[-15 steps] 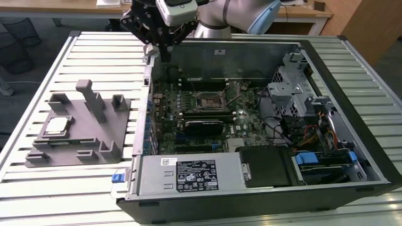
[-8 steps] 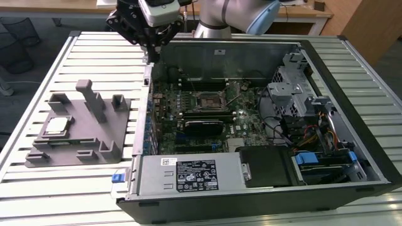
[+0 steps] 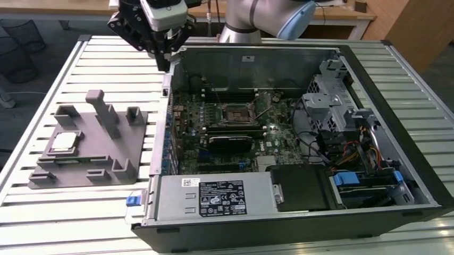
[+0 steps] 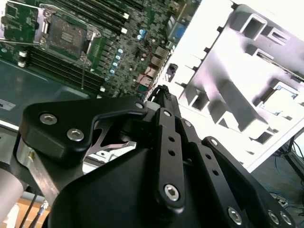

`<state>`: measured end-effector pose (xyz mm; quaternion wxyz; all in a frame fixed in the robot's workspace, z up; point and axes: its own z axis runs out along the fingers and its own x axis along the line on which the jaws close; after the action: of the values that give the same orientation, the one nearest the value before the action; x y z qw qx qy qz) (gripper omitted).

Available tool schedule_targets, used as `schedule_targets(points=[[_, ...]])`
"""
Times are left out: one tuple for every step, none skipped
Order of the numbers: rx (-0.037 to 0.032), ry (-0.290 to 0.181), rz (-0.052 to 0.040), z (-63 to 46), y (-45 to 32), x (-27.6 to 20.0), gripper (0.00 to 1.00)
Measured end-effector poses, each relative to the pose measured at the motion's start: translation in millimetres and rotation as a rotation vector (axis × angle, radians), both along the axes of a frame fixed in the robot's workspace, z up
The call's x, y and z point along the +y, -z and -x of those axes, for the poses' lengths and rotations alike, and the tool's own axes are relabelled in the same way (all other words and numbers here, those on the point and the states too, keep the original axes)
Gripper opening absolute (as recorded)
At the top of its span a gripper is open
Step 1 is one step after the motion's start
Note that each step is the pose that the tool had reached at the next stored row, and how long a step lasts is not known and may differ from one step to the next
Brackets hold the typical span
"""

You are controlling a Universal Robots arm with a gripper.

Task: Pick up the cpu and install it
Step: 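Reach for the cpu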

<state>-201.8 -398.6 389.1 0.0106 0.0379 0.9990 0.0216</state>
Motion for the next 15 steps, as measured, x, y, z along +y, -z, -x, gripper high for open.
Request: schedule_targets(points=[[0.0003, 0.0, 0.0001, 2.5, 0.1, 0.0, 0.11], [0.0003, 0.0, 0.0001, 5.3, 0.3, 0.1, 0.11], [0.0004, 0.0, 0.0, 8.0, 0.4, 0.1, 0.11], [0.0005, 0.0, 0.0, 10.9, 0.6, 0.1, 0.11], [0.0006, 0.0, 0.0, 14.0, 0.8, 0.1, 0.11], [0.0007, 0.0, 0.0, 17.0, 0.9, 0.1, 0.11], [0.0008, 0.0, 0.0, 20.2, 1.1, 0.2, 0.11], [0.0009, 0.0, 0.0001, 23.8, 1.2, 0.3, 0.11], [0.001, 0.0, 0.0, 27.0, 1.4, 0.3, 0.11], [0.0011, 0.0, 0.0, 30.2, 1.6, 0.3, 0.11], [0.0011, 0.0, 0.0, 33.4, 1.8, 0.3, 0.11], [0.0013, 0.0, 0.0, 36.8, 1.9, 0.3, 0.11], [0.0013, 0.0, 0.0, 40.6, 2.1, 0.3, 0.11], [0.0014, 0.0, 0.0, 44.9, 2.2, 0.4, 0.11], [0.0014, 0.0, 0.0, 49.4, 2.4, 0.3, 0.11]])
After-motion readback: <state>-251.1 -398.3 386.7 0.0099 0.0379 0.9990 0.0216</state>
